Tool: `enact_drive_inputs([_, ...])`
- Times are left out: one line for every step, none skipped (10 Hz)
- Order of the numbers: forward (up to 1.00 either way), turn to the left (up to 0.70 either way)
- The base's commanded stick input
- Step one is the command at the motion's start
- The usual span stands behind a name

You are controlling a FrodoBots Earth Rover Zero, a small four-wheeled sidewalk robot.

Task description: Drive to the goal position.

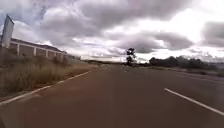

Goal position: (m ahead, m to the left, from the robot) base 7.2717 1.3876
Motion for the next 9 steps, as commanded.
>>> enact_drive_inputs([0.7,0.0])
enact_drive_inputs([0.7,0.0])
enact_drive_inputs([0.7,0.0])
enact_drive_inputs([0.7,0.0])
enact_drive_inputs([0.7,0.0])
enact_drive_inputs([0.7,0.0])
enact_drive_inputs([0.7,0.0])
enact_drive_inputs([0.7,0.0])
enact_drive_inputs([0.7,0.0])
